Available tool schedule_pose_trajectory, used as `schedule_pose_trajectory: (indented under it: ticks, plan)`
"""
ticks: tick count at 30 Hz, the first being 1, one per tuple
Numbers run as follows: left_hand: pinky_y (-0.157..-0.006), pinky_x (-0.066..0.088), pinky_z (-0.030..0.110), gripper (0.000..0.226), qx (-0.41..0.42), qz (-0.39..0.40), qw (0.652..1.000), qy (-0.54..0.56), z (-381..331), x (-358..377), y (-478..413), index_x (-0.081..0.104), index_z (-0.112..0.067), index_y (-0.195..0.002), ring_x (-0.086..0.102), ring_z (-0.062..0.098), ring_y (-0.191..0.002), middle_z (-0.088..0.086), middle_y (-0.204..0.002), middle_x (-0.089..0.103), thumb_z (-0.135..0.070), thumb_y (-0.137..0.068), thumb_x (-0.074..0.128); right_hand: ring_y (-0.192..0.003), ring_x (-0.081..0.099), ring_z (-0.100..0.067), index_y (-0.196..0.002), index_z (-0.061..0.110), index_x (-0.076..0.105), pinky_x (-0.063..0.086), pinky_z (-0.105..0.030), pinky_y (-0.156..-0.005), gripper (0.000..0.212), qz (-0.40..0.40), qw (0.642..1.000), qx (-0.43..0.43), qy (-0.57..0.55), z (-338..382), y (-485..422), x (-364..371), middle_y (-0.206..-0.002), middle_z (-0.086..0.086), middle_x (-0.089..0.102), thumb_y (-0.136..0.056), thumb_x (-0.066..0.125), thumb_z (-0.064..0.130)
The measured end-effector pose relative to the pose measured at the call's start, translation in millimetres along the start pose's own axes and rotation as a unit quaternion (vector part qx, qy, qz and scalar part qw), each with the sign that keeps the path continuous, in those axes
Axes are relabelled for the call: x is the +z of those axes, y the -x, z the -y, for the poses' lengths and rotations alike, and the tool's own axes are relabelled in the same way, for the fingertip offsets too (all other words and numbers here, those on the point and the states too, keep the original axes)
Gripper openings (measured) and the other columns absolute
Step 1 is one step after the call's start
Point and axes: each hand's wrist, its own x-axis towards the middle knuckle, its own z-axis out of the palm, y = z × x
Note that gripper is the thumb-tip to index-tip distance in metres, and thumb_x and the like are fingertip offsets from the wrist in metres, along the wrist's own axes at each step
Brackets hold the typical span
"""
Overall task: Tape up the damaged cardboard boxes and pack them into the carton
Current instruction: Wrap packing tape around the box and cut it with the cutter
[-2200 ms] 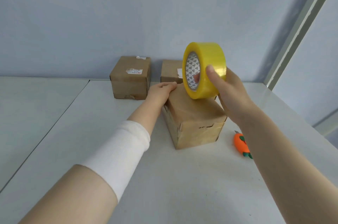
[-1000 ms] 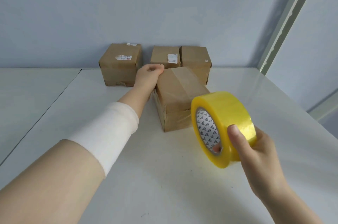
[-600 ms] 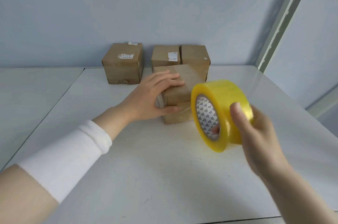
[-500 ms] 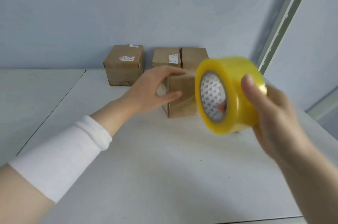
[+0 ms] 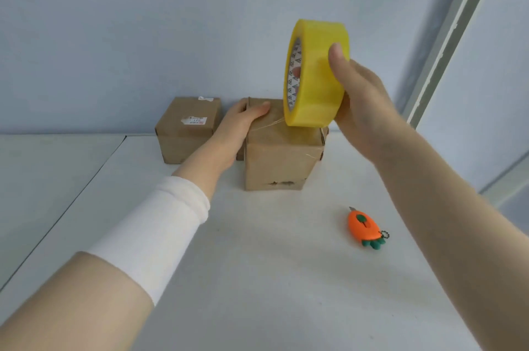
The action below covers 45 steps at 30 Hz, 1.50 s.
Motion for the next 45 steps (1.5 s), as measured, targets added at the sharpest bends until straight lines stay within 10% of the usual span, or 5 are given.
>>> schedule_pose_trajectory:
  ticks: [13,20,30,36,45]
  plan:
    - [-0.069,0.050,0.027,0.009,-0.139,-0.037,0.987,0.065,9.2,-5.3,-42.6,0.063,-0.016,-0.091,0.061,0.016,-0.072,0.002,-0.080,0.066,-0.023,-0.086,0.062,-0.075,0.070,-0.009,-0.093,0.018,0.063,0.056,-0.024,-0.061,0.034,-0.123,0.986,-0.103,0.050,-32.4,-1.9,17.6,-0.075,0.005,0.074,-0.086,0.049,0.048]
    - [-0.069,0.048,0.029,0.028,-0.154,-0.038,0.985,0.066,7.3,-5.0,-42.8,0.062,-0.011,-0.110,0.060,0.020,-0.081,0.007,-0.093,0.065,-0.026,-0.087,0.061,-0.088,0.066,-0.005,-0.099,0.024,0.056,0.053,-0.030,-0.082,0.021,-0.077,0.987,-0.101,0.103,-40.3,5.9,18.5,-0.085,0.011,0.070,-0.082,0.051,0.035]
    - [-0.048,0.047,0.017,0.012,-0.151,-0.020,0.987,0.055,10.8,-6.5,-40.7,0.064,-0.022,-0.078,0.063,0.009,-0.056,-0.005,-0.062,0.068,-0.033,-0.084,0.063,-0.064,0.064,0.007,-0.073,0.025,0.068,0.048,-0.008,-0.056,0.022,-0.126,0.979,-0.125,0.103,-62.5,81.9,32.3,-0.065,0.020,0.069,-0.066,0.062,0.045]
    - [-0.110,0.032,0.028,0.039,0.112,0.015,0.992,-0.058,25.6,-14.5,-17.3,0.041,-0.045,-0.121,0.038,0.009,-0.131,-0.008,-0.133,0.044,-0.051,-0.085,0.054,-0.063,0.064,0.007,-0.076,0.023,0.061,0.047,-0.007,-0.057,0.021,-0.141,0.977,-0.130,0.095,-60.5,79.2,31.3,-0.062,0.020,0.069,-0.068,0.056,0.042]
    - [-0.076,0.051,0.018,0.048,0.092,0.026,0.990,-0.101,4.1,-3.9,23.5,0.059,-0.039,-0.104,0.062,0.000,-0.095,-0.004,-0.108,0.062,-0.046,-0.060,0.078,-0.060,0.069,-0.010,-0.060,0.037,0.073,0.057,-0.028,-0.059,0.031,-0.170,0.982,-0.058,0.054,9.8,49.1,10.7,-0.060,0.004,0.071,-0.061,0.060,0.065]
